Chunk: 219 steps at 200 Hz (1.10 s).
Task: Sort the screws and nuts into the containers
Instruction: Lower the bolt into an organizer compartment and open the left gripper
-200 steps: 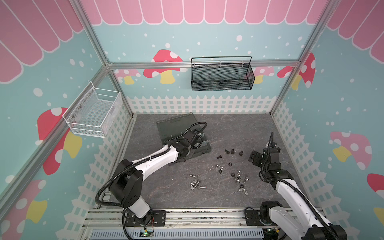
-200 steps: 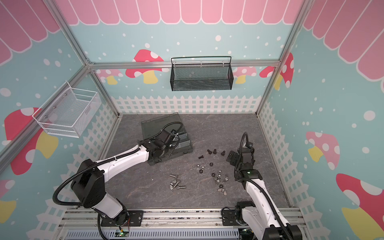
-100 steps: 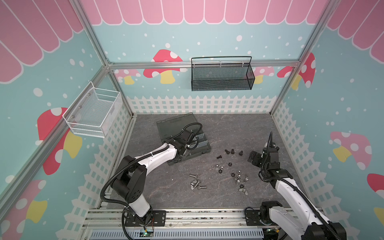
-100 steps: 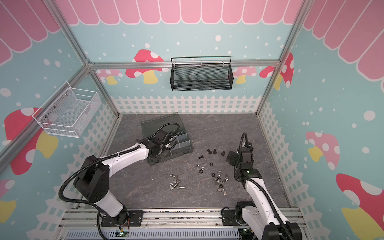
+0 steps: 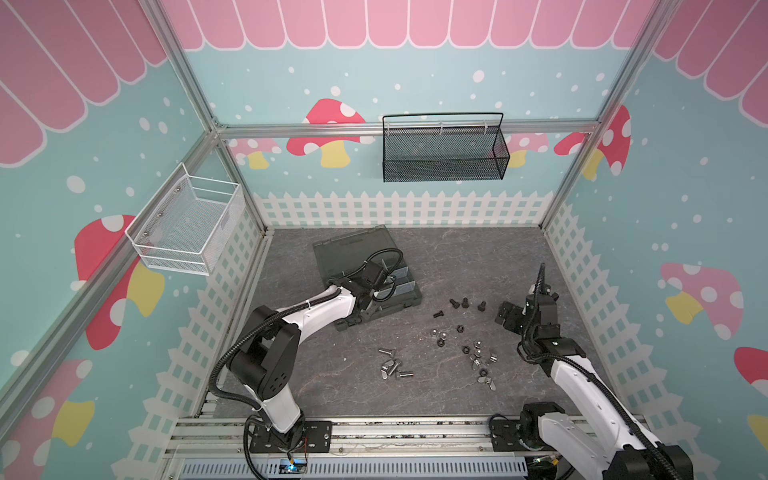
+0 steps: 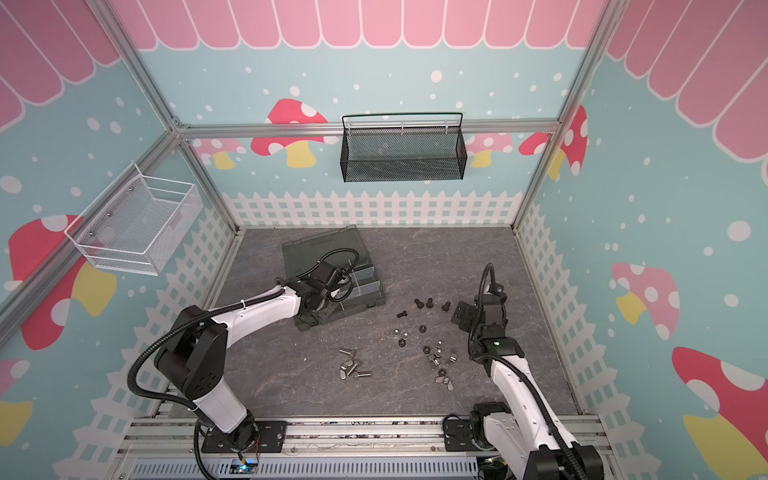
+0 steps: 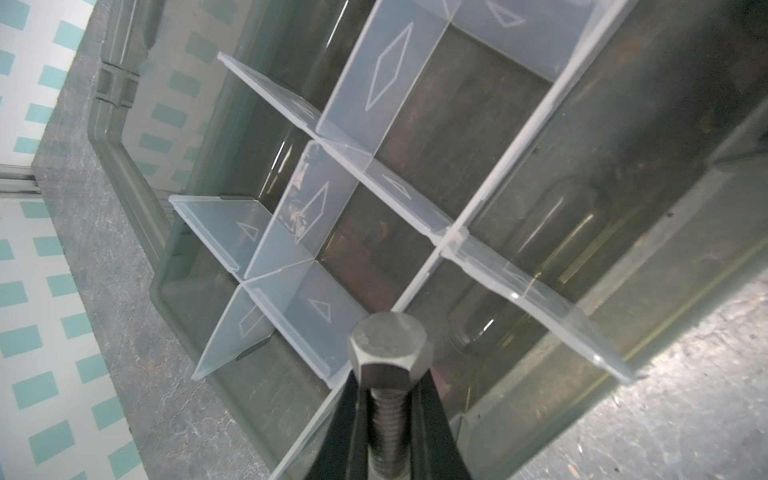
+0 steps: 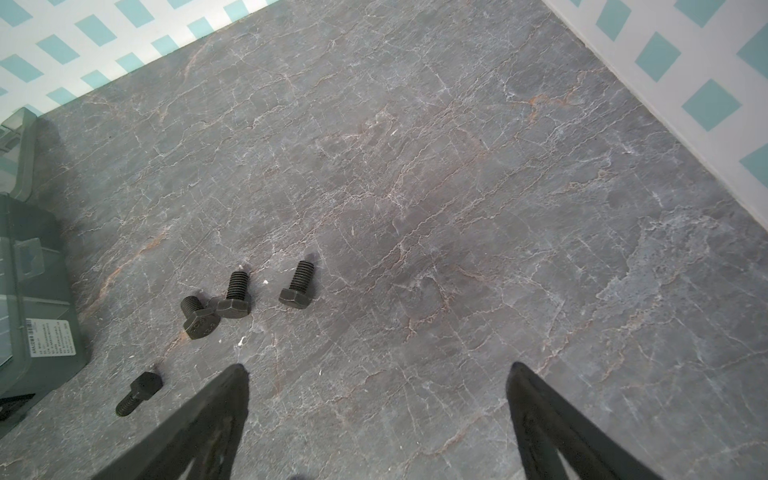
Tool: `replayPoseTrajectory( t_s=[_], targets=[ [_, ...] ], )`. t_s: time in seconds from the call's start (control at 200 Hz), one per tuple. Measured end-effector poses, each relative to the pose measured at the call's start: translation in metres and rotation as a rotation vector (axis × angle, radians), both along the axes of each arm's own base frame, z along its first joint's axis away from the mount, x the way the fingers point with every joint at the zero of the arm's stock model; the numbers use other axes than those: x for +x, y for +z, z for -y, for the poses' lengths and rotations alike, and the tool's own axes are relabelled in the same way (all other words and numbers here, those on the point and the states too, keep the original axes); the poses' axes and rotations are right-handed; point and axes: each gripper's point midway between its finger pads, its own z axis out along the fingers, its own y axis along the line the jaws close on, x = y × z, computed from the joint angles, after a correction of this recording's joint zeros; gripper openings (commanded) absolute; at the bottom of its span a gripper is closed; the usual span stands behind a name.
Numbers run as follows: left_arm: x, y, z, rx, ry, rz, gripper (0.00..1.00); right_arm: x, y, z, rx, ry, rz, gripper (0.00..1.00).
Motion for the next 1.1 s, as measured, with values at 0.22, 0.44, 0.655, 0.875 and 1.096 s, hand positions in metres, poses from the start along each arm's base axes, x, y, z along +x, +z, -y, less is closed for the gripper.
replayPoseTrajectory(
  t_s=[0.22,0.44,0.655,0.875,1.096],
  targets=[
    [0.001,-0.001,-0.001,0.0,0.002,-0.001,0.1,0.0,0.0,0.0,0.0,0.0,0.0,0.98],
    [0.001,-0.001,0.0,-0.004,0.002,-0.003,0.14,0.0,0.0,0.0,0.0,0.0,0.001,0.98],
    [0.0,-0.001,0.005,-0.033,-0.015,-0.007,0.0,0.0,0.0,0.0,0.0,0.0,0.0,0.98],
    [-0.016,-0.004,0.005,-0.071,-0.058,-0.017,0.01,0.002,0.002,0.0,0.0,0.0,0.003,0.98],
    [-0.022,0.003,0.013,-0.12,-0.101,-0.014,0.13,0.003,0.005,0.0,0.001,0.001,0.008,0.98]
  ],
)
